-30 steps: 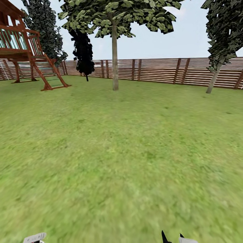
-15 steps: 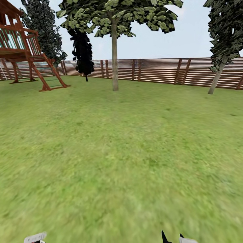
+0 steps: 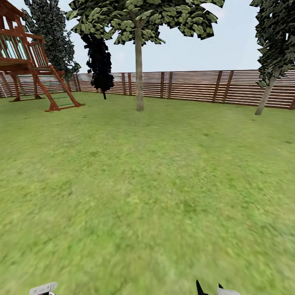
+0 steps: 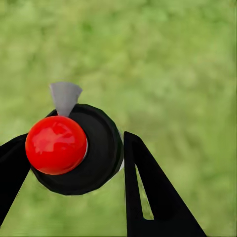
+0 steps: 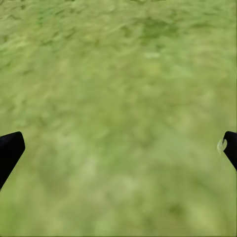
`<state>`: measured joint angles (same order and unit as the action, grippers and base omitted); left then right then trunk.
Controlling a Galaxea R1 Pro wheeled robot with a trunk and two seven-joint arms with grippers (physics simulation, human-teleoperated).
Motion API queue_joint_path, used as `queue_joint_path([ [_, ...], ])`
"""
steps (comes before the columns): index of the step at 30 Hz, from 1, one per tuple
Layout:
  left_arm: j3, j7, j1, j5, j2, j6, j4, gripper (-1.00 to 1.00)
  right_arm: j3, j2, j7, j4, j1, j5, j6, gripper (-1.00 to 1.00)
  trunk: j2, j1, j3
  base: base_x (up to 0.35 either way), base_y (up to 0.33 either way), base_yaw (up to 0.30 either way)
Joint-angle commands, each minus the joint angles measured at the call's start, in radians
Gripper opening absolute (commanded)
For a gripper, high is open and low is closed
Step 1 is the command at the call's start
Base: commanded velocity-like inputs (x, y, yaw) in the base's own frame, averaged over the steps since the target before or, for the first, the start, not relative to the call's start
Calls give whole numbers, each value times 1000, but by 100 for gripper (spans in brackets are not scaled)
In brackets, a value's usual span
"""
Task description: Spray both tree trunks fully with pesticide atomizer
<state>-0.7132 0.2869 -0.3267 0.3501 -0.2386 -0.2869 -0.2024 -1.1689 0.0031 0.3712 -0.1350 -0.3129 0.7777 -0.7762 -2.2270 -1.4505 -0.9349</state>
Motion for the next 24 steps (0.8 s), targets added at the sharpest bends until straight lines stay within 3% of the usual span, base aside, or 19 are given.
queue_joint_path([
  [1,0,0,0,0,0,0,0,-100,0,0,0,0,0,0,0,100,0,0,0,338,0,0],
  [24,0,0,0,0,-2,0,-1,-100,0,0,0,0,0,0,0,100,0,0,0,338,0,0],
])
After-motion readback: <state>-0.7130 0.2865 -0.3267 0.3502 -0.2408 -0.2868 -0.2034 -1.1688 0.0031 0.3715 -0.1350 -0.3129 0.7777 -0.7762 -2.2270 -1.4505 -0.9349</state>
